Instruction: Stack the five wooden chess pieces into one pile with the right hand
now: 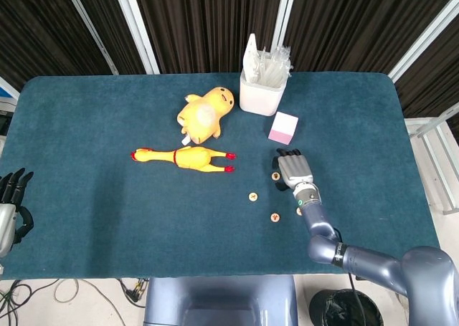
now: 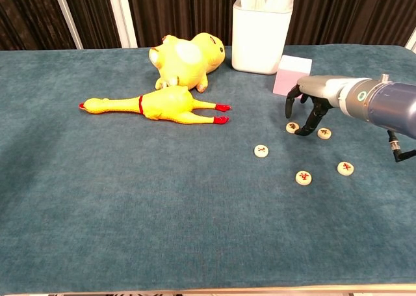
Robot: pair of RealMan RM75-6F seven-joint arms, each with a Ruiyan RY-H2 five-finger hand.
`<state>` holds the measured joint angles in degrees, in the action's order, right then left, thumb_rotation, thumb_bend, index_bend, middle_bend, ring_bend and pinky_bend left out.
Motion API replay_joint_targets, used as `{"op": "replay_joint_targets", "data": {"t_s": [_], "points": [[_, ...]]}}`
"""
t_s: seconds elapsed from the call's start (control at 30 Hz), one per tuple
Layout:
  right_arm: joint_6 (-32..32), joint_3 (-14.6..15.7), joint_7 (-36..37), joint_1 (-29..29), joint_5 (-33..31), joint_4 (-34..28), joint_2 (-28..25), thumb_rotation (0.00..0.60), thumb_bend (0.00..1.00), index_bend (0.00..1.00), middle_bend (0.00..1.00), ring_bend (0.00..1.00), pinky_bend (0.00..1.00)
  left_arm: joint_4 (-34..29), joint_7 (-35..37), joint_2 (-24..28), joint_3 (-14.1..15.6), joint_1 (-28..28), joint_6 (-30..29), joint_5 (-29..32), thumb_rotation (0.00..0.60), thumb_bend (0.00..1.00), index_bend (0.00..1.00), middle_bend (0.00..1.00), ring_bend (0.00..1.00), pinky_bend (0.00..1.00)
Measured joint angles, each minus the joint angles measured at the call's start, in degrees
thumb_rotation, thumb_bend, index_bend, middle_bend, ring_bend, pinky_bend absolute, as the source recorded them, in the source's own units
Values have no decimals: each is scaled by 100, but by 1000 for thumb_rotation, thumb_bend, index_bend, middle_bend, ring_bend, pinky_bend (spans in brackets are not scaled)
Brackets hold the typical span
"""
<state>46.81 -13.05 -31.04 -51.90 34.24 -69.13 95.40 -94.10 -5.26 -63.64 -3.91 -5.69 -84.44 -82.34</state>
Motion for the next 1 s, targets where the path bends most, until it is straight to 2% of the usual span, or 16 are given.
{"op": "replay_joint_targets", "data": {"t_s": [0.77,1.0], "points": [[-229,55,241,-22,62,334,93,600,358,481,148,182,128,11,-31,-19,-1,-11,19,20,600,824,87,0,0,0],[-282,63,308,-24,88,432,137,600,386,482,148,182,127,13,-51,-23,-4,-14,25,31,600,824,87,0,0,0]]}}
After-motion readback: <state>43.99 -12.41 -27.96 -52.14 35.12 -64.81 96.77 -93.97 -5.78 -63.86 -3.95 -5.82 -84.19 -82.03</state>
